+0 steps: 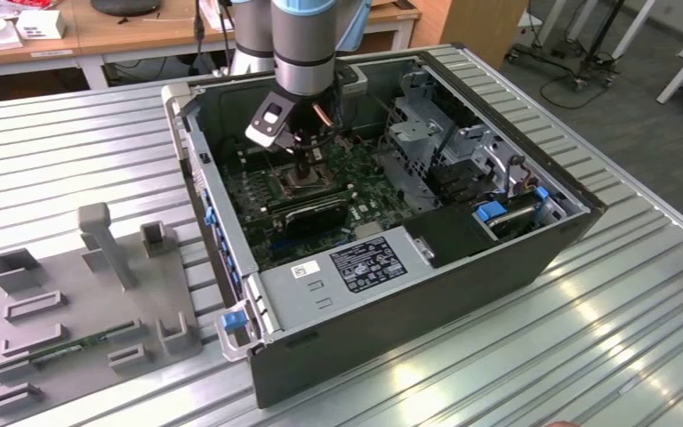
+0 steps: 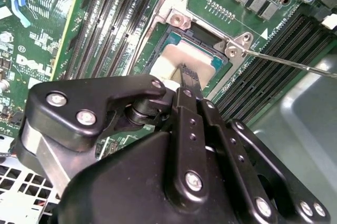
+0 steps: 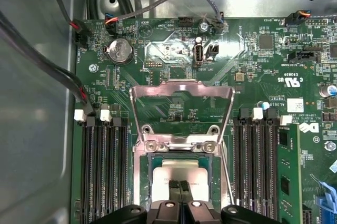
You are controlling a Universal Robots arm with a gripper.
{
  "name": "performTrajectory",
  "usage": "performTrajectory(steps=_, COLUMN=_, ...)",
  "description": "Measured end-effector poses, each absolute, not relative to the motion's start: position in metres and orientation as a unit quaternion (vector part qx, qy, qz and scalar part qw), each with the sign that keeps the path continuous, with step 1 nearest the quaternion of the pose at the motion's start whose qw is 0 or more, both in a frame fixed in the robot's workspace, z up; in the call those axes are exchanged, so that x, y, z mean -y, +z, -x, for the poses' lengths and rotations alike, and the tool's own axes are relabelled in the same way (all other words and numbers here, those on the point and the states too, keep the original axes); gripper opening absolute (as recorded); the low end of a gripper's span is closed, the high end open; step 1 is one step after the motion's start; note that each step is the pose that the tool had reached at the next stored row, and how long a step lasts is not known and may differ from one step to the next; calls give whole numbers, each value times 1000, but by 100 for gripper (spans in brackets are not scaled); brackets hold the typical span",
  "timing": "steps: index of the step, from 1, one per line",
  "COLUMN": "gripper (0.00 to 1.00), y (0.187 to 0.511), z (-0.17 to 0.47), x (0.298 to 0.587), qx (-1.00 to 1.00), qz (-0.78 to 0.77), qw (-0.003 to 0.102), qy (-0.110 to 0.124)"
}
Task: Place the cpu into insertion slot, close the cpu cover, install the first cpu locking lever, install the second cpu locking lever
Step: 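Place the cpu into insertion slot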
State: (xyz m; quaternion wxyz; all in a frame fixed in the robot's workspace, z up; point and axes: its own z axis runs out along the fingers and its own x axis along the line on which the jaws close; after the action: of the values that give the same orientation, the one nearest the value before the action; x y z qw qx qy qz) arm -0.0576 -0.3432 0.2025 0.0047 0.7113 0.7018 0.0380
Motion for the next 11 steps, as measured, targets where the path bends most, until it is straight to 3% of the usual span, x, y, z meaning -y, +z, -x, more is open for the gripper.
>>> performTrajectory(steps=11, gripper=11, y=200, z=58, x=343, qx=-701, qz=-712, qw=4, qy=38)
